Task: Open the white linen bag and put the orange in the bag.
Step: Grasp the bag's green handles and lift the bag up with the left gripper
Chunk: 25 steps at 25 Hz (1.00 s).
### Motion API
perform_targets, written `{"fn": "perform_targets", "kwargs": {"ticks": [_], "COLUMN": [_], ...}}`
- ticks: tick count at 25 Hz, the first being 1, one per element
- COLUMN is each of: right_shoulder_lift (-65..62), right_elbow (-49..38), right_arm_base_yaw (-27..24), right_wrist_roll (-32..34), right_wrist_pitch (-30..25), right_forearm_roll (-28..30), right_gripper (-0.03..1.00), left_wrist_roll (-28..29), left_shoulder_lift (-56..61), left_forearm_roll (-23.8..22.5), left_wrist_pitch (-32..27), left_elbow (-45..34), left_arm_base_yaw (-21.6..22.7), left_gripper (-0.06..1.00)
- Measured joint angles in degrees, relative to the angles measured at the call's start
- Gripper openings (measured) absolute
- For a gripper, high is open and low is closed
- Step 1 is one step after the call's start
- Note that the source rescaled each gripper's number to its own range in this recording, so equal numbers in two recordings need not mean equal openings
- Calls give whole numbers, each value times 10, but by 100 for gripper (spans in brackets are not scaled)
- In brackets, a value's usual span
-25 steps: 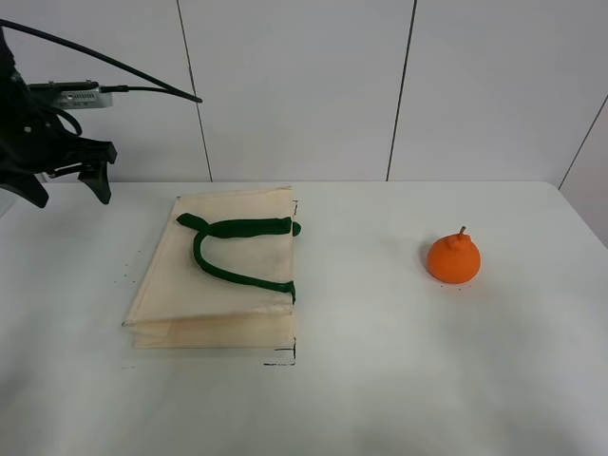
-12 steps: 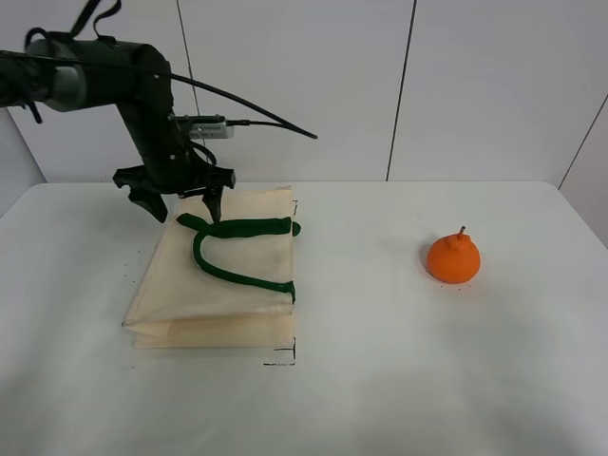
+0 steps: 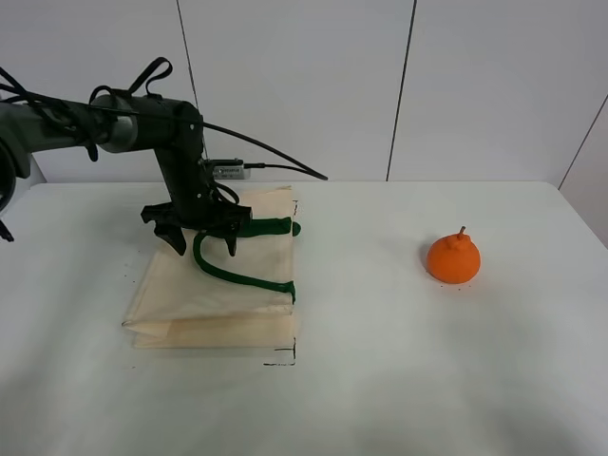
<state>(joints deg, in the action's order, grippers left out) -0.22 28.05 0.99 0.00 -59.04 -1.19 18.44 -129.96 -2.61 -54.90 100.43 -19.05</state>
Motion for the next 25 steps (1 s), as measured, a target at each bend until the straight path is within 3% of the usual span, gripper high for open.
{"fn": "perform_targets", "kwargs": {"ticks": [9,11,14,18,19,21,25], "right_shoulder_lift": [0,0,0,0,0,0,0], "right_elbow": [0,0,0,0,0,0,0], "right_arm_base_yaw": [0,0,0,0,0,0,0], "right_wrist_roll": [0,0,0,0,0,0,0], "right_wrist_pitch": [0,0,0,0,0,0,0], "right_forearm_roll": [0,0,0,0,0,0,0], "right_gripper": [100,100,100,100,100,100,100], "left_wrist_roll": [0,0,0,1,1,2,-15], "left_shoulder_lift": [-44,-44,-45,-45,-41,-23,51], "left_forearm_roll": [4,6,-2,-30,-32,-36,-40], "left_wrist_pitch": [28,27,18,-5,-9,-12,-24], "left_elbow": [1,1,1,1,1,1,3], "left_arm_base_yaw": [0,0,0,0,0,0,0], "left_gripper": [97,92,71,15,6,1,1]}}
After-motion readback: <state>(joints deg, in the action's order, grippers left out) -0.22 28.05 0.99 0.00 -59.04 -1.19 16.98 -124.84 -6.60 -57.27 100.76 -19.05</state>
